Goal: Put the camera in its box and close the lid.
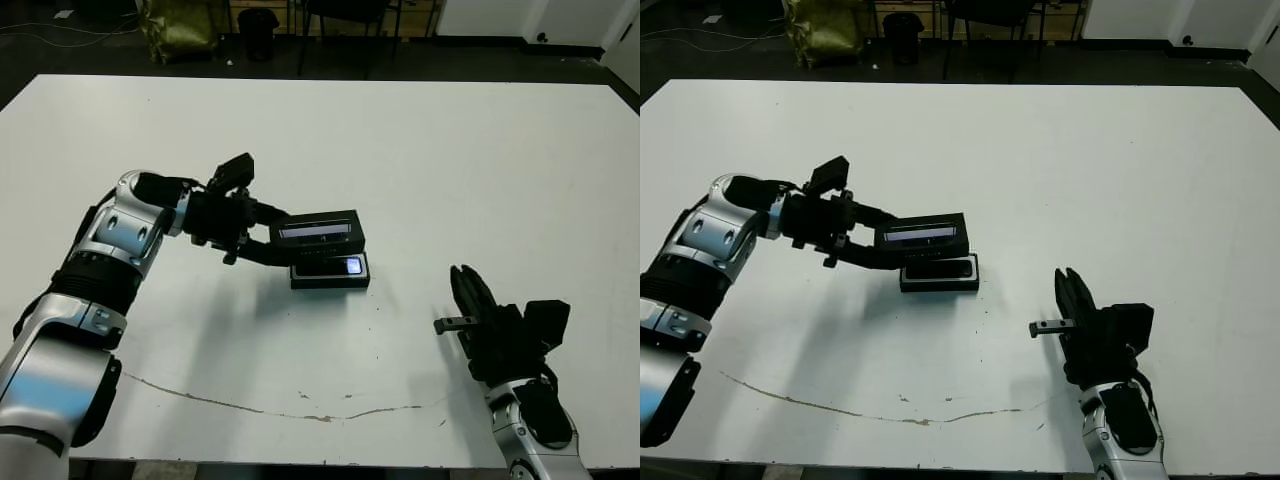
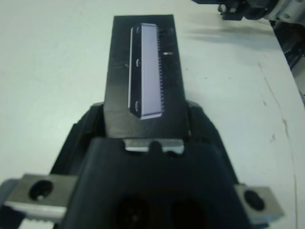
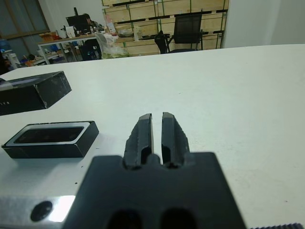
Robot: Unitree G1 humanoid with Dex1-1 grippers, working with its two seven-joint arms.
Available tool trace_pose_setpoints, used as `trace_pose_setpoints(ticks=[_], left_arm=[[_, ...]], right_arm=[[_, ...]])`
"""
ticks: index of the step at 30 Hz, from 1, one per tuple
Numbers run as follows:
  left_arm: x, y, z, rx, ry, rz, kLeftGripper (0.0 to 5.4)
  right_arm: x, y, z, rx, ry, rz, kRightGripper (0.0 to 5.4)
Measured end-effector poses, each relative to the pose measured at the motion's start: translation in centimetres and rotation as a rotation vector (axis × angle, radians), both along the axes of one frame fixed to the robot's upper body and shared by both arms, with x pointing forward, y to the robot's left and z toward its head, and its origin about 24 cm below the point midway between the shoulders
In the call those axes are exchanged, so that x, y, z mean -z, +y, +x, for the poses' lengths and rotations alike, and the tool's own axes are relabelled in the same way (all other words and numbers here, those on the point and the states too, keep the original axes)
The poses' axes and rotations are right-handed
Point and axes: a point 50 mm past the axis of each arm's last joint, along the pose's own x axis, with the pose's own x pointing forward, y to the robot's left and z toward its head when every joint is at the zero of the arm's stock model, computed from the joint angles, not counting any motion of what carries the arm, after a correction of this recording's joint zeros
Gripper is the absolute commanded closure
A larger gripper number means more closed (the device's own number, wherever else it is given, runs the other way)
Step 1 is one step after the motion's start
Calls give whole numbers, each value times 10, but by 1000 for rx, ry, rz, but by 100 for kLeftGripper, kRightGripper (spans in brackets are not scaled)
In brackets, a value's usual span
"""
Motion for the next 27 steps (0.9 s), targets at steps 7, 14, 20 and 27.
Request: trace_pose_setpoints(ticks=[7, 14, 20, 27], left_arm=[[3, -2, 0, -21, 5, -5, 288], [10, -6, 1, -34, 19, -15, 288], [18, -5, 1, -45, 43, -17, 288], [22, -7, 0, -39, 56, -24, 288]], right_arm=[[0, 0, 0, 2, 1, 1, 540], [-3, 0, -1, 12, -4, -6, 540], [-6, 0, -2, 19, 10, -14, 540], [-9, 1, -3, 20, 11, -17, 540]])
